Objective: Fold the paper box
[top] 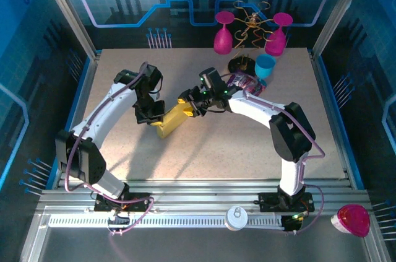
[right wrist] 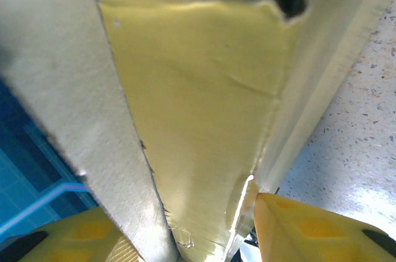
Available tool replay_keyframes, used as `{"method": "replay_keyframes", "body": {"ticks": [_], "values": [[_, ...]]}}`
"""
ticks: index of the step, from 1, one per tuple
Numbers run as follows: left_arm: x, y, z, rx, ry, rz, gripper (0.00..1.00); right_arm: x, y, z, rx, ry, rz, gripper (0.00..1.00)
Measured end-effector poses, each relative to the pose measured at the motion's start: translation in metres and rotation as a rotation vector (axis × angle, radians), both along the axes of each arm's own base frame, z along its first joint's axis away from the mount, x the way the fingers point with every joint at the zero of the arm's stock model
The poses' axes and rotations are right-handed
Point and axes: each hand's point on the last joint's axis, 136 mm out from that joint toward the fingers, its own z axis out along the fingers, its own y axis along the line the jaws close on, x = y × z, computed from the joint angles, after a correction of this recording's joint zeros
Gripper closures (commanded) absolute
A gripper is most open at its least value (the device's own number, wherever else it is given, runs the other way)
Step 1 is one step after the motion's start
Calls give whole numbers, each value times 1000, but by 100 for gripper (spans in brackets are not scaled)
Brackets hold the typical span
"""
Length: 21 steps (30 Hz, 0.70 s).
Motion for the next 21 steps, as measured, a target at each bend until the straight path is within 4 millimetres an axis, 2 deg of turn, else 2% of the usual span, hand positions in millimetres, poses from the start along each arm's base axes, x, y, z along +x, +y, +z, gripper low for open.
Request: {"method": "replay_keyframes", "body": {"ticks": [21], "values": [[11,-1,0,-39,-13,98,100,1,2,-2,-1,9,4,53]]}}
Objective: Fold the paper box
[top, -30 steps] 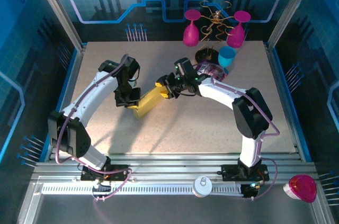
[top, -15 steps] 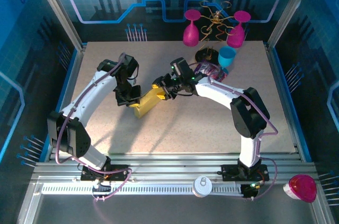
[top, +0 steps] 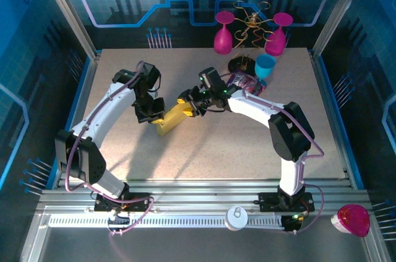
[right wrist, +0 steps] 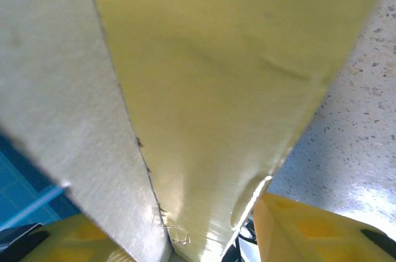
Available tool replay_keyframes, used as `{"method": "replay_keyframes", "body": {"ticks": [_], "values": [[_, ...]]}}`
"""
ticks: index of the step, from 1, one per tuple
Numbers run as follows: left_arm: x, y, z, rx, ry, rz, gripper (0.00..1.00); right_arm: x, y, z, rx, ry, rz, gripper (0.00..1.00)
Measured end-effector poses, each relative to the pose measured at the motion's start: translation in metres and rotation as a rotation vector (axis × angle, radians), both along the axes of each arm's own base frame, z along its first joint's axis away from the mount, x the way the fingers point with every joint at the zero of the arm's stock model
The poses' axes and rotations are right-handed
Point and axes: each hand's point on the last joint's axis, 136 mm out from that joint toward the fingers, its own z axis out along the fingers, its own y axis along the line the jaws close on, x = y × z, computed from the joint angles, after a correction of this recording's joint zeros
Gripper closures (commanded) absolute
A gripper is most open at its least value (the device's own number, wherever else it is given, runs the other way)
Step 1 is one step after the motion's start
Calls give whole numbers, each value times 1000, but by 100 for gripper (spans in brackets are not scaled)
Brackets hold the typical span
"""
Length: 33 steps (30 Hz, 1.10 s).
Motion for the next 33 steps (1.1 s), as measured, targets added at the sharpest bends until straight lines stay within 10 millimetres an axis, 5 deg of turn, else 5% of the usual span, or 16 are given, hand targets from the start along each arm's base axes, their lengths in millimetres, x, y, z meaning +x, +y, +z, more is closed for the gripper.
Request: {"method": "replay_keyframes", "body": {"ticks": [33], "values": [[27,8,-12,-130,-69,163,100,17,4,-4,4,7,-20,54]]}}
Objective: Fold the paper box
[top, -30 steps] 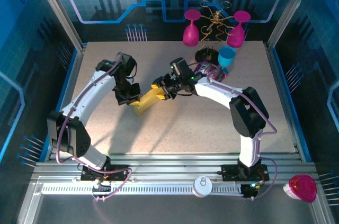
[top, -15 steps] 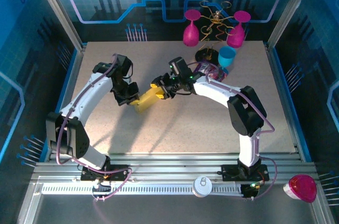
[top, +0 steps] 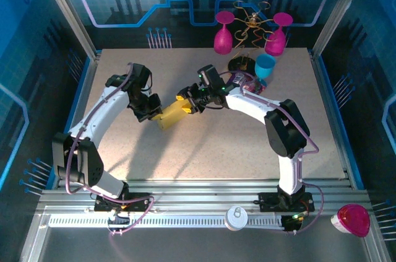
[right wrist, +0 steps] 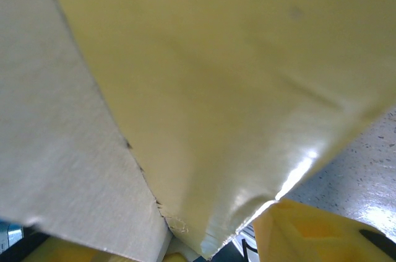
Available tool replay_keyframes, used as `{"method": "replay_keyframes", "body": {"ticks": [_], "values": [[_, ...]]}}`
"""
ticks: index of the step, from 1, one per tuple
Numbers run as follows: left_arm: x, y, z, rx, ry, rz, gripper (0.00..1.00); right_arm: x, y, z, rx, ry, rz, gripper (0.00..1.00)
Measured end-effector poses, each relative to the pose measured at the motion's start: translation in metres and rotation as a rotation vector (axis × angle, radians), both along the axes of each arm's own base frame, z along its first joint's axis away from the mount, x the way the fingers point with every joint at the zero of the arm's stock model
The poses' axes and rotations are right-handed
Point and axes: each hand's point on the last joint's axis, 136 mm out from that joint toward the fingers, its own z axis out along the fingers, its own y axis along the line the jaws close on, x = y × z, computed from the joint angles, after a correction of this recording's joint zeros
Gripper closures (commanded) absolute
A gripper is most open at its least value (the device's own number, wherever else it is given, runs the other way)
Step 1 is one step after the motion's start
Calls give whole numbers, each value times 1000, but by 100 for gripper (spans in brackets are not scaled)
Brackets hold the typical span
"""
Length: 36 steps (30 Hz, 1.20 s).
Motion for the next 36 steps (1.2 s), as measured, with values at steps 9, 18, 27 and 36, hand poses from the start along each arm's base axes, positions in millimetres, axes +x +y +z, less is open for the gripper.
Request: {"method": "replay_keyframes", "body": {"ticks": [9,18,27,36], "values": [[6,2,2,-83,3,40,100,4,0,1,2,-2,-4,52],[7,1,0,-124,12,57,100,6,0,1,4,-3,-6,50],[10,1,-1,-157,4,68,100,7,-2,1,5,-2,-9,49],[11,2,-2,-179,-28,54,100,8,0,2,6,-4,-8,51]]}}
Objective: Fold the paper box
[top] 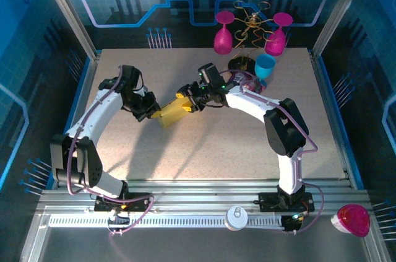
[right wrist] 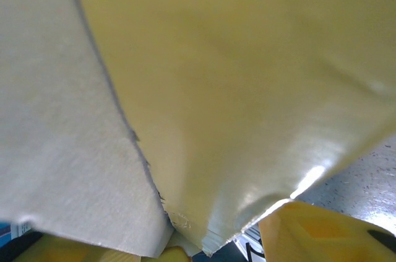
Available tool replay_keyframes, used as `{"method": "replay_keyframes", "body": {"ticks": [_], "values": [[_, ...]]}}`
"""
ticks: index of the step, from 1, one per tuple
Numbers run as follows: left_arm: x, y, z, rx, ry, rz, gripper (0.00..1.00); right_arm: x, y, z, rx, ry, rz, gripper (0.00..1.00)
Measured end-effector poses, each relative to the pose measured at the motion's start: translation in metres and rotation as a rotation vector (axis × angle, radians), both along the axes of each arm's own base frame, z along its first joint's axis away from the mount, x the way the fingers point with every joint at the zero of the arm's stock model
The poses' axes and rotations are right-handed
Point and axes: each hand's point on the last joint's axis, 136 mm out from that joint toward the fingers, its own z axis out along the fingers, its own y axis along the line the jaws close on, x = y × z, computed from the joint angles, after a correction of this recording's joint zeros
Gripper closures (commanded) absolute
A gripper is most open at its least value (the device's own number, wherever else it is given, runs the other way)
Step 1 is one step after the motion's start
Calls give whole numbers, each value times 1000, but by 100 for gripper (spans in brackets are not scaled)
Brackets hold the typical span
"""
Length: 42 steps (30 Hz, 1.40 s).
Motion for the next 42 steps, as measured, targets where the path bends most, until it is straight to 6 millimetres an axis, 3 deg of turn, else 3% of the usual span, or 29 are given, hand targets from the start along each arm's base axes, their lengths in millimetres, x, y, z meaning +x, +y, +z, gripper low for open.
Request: {"method": "replay_keyframes", "body": {"ticks": [15,19,26,32,42], "values": [[0,3,-1,29,-40,-51,100,0,0,0,0,0,0,54],[0,3,0,35,-42,-62,81,0,0,0,0,0,0,54],[-5,6,-3,59,-6,-62,66,-1,1,0,5,4,6,54],[-8,3,-2,72,0,-77,65,-3,1,1,10,9,14,54],[-5,-1,1,143,-9,-129,78,-3,2,1,11,12,16,54]]}}
